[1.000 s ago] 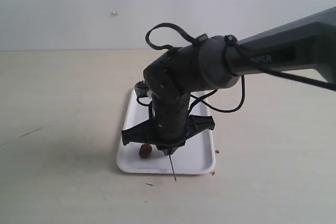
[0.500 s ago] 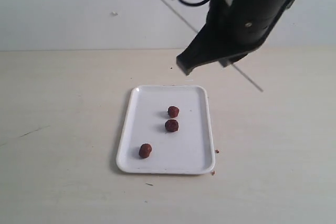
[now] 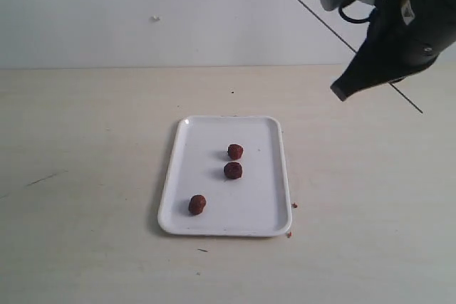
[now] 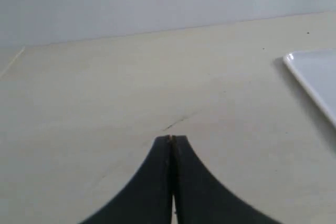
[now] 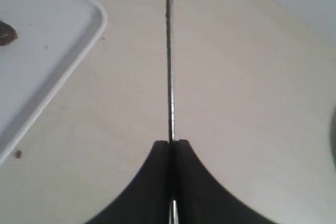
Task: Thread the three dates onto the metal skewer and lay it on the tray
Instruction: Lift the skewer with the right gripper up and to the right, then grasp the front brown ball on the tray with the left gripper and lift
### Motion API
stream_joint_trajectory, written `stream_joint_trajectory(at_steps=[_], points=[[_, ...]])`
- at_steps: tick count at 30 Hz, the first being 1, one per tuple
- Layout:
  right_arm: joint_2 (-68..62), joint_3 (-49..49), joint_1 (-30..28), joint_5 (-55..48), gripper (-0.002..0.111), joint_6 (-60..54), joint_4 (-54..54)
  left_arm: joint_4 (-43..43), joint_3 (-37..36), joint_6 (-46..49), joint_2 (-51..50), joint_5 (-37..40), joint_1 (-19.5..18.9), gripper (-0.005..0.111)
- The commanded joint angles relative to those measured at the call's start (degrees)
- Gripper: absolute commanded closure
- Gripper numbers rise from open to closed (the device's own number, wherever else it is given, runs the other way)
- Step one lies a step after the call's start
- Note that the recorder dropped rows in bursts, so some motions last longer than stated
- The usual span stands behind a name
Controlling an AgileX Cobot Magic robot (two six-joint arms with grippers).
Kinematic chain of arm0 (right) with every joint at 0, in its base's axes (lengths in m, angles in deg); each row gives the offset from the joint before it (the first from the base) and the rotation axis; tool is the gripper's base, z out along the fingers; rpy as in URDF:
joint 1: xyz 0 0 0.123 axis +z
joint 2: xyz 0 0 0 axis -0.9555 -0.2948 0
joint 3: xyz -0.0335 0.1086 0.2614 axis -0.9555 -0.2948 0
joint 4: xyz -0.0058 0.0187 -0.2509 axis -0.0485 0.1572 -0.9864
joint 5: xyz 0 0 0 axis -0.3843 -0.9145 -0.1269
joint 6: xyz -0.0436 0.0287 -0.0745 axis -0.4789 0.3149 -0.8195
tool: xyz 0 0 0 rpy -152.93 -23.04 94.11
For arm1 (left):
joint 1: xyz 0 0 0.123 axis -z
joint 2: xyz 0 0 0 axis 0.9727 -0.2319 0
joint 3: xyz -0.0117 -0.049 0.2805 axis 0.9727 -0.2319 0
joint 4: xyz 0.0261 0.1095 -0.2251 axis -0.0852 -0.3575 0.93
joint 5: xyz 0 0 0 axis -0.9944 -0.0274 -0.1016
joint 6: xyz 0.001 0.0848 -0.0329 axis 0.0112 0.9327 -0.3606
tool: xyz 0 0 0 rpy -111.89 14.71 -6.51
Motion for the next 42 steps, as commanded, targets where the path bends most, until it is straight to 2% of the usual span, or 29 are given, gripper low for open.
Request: stream_joint_trajectory(at_steps=[1, 6, 9, 13, 16, 20, 23, 28, 30, 35, 37, 39, 42], points=[[-0.3, -2.2, -8.3, 7.9, 0.108, -12.2, 9.1, -0.6, 0.0, 4.0, 0.1, -7.7, 0.4, 0.107], [-3.8, -1.1, -15.6, 7.9, 0.108, -37.3, 31.4, 0.0, 0.0, 3.5, 0.1, -13.1, 0.4, 0.107], [-7.1, -0.3, -17.7, 8.0, 0.108, -48.9, 44.4, 5.6, 0.0, -1.3, 0.1, -18.9, 0.4, 0.107], [-10.5, 1.3, -18.1, 7.6, 0.108, -51.2, 47.3, 12.2, 0.0, -15.2, 0.1, -25.5, 0.4, 0.107], [-11.6, 1.3, -18.1, 7.5, 0.108, -51.2, 47.9, 11.4, 0.0, -23.4, 0.1, -36.7, 0.4, 0.107], [-11.5, 1.3, -18.1, 7.5, 0.108, -51.2, 47.9, 4.5, 1.8, -23.6, -1.1, -50.8, 0.4, 0.107], [-11.6, 1.3, -18.1, 7.5, 0.108, -51.2, 48.3, -2.0, 9.3, -22.3, -5.7, -53.5, 0.4, 0.107], [-11.6, 1.3, -18.1, 6.6, 0.108, -51.2, 48.3, -15.2, 23.8, -19.8, -22.9, -48.3, 0.4, 0.107], [-11.6, 1.3, -18.1, 6.2, 0.108, -51.2, 48.3, -25.7, 28.9, -20.5, -31.1, -42.8, 0.4, 0.107], [-11.6, 1.3, -18.1, 5.5, 0.108, -51.2, 48.5, -53.2, 37.5, -33.9, -53.8, -28.1, 0.9, 0.107], [-11.6, 1.3, -18.1, 5.4, 0.108, -51.2, 48.5, -61.7, 39.9, -35.6, -62.6, -22.1, 3.2, 0.107], [-11.6, 1.3, -18.1, 5.4, 0.108, -51.2, 48.6, -63.9, 42.5, -35.1, -70.2, -14.7, 6.6, 0.107], [-11.6, 1.3, -18.1, 5.4, 0.108, -51.2, 48.6, -64.8, 47.7, -28.9, -81.3, 1.6, 13.1, 0.107]])
